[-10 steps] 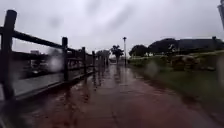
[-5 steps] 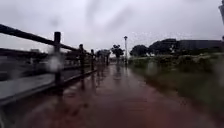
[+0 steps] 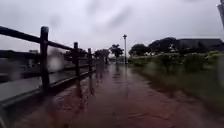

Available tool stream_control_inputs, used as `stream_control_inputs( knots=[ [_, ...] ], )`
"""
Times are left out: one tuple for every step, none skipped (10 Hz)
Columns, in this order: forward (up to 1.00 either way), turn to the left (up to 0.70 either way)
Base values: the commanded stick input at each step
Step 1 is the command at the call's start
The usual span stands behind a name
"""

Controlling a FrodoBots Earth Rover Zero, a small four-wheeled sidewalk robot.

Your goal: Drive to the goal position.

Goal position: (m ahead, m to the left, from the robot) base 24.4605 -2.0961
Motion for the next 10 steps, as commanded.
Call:
stream_control_inputs(
  knots=[
    [1.0,0.01],
    [1.0,0.01],
    [1.0,0.01],
    [1.0,0.01],
    [1.0,0.01],
    [1.0,0.01],
    [1.0,0.01],
    [1.0,0.01],
    [1.0,0.01],
    [1.0,0.01]
  ],
)
